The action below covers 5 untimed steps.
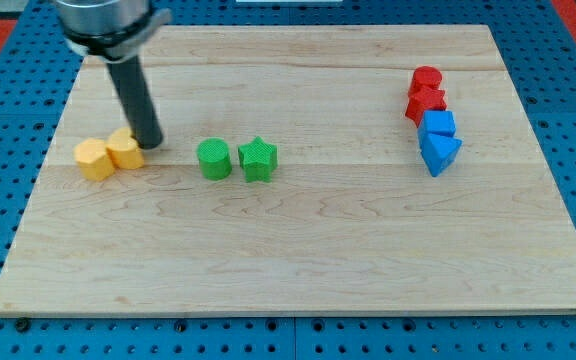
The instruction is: Move the red circle closer to the yellow heart
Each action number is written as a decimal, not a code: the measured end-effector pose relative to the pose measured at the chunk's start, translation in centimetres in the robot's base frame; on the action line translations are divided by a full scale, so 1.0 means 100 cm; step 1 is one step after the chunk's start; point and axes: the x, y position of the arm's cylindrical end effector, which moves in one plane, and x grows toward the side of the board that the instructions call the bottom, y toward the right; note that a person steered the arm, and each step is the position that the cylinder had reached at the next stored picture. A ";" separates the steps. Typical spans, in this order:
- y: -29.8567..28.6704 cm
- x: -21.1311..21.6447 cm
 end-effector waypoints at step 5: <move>0.084 0.063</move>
